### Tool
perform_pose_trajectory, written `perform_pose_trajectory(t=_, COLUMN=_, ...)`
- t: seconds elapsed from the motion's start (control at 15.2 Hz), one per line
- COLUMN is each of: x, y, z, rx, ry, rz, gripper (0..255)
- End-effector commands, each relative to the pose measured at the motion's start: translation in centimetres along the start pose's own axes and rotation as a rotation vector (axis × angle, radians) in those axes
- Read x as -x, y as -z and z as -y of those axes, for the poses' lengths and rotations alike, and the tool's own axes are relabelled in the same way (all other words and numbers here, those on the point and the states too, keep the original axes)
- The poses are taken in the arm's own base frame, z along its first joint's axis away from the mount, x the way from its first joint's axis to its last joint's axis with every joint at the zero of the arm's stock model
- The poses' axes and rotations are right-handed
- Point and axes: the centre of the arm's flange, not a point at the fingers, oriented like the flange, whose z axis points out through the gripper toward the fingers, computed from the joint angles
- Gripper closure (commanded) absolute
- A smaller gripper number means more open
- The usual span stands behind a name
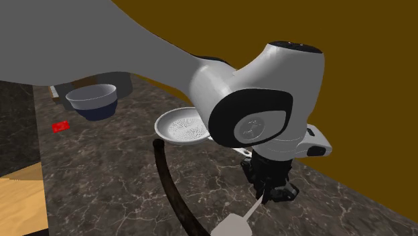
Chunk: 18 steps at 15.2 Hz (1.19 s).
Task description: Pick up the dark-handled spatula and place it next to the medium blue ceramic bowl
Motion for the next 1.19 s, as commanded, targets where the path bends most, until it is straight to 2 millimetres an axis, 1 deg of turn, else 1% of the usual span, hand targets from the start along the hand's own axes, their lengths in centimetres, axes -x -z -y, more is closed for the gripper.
perform_pose_trajectory(t=0.0, x=-0.1, y=0.9, z=0.0, rx=0.000, ry=0.000, rz=0.000, gripper=255)
perform_pose_trajectory(t=1.12, x=-0.7, y=9.9, z=0.0, rx=0.000, ry=0.000, rz=0.000, gripper=255)
